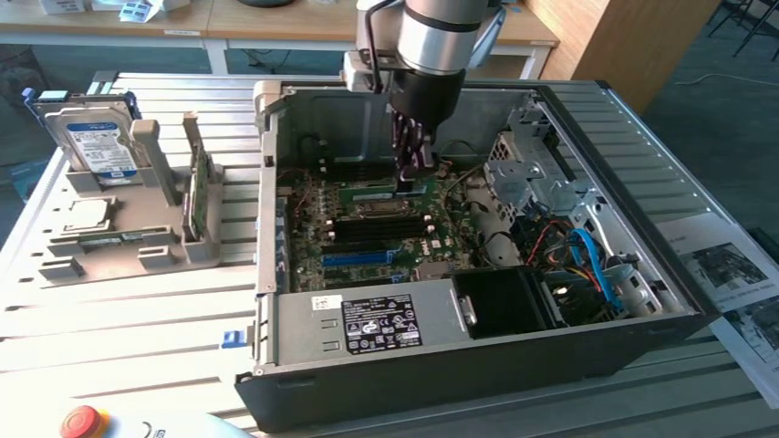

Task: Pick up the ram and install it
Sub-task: 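Insert the ram into the slot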

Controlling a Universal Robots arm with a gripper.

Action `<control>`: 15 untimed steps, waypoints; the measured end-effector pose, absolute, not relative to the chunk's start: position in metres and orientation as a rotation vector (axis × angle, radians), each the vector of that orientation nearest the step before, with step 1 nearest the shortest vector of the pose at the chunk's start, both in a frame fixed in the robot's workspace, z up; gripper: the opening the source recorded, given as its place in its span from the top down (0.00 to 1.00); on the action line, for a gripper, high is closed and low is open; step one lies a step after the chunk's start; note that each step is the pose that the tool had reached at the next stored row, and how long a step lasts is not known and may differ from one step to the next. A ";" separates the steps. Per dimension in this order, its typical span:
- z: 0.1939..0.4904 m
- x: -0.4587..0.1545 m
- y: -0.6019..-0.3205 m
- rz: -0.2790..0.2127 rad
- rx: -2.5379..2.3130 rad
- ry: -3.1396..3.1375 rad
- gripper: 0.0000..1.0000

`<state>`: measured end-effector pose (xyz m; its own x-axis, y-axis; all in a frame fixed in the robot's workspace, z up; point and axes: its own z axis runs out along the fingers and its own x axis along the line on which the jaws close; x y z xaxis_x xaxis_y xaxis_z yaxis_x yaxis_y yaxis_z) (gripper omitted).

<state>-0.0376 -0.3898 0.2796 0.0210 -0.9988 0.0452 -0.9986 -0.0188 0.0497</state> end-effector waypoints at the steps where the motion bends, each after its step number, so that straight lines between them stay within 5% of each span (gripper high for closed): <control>1: 0.279 -0.038 -0.390 -0.004 2.195 -2.152 0.88; 15: 0.269 -0.038 -0.390 -0.002 2.194 -2.151 0.88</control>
